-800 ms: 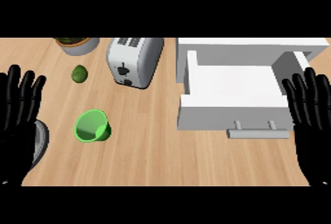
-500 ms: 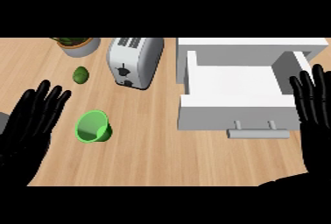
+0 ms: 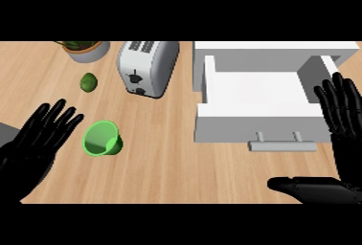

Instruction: Pick up the cup, place it into the drawer and close the drawer

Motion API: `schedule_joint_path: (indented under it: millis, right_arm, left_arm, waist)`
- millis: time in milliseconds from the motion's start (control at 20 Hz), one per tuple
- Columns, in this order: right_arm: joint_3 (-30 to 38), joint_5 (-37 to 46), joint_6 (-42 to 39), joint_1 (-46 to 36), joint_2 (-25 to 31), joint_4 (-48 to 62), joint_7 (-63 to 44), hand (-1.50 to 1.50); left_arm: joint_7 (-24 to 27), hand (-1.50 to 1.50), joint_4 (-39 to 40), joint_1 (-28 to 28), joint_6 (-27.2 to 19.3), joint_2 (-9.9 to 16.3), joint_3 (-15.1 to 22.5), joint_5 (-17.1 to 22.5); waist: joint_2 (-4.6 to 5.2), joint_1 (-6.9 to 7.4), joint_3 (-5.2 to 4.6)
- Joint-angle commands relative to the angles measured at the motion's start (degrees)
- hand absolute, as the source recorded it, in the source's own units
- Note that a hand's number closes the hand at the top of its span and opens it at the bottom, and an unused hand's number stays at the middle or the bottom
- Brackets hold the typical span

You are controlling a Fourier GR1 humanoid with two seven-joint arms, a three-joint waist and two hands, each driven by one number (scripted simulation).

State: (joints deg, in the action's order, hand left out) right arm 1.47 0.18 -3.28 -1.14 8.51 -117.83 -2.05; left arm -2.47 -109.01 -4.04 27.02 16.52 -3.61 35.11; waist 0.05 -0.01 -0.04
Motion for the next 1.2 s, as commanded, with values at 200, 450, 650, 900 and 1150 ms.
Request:
schedule_joint_path:
  millis: [200,450,650,900,1150]
  right_arm:
    - [1.53,0.45,-1.37,-2.04,0.59,2.08,0.15,-1.50]
    - [1.95,-0.55,-1.99,0.17,-0.15,-0.41,0.81,-1.50]
    - [0.74,2.79,-0.69,-4.49,-1.53,8.98,4.80,-1.50]
    - [2.93,-0.62,-3.27,-0.67,0.59,0.33,0.25,-1.50]
    - [3.22,0.19,-3.87,-1.20,-0.11,5.53,4.25,-1.50]
  left_arm:
    - [5.03,-1.50,12.60,0.85,6.14,0.22,-5.24,-4.05]
    - [10.25,-1.50,20.70,3.68,4.93,-0.86,-6.32,-12.63]
    - [18.35,-1.50,32.33,5.47,6.34,-0.62,-7.02,-19.90]
    - [27.03,-1.50,44.26,10.31,3.78,-1.28,-7.18,-27.84]
    - [35.43,-1.50,58.35,15.34,4.81,2.14,-8.54,-32.18]
  waist:
    - [-0.05,0.00,0.03]
    - [-0.07,-0.13,0.03]
    - [0.08,0.05,0.01]
    - [0.03,-0.55,-0.01]
    - [0.04,-0.39,0.01]
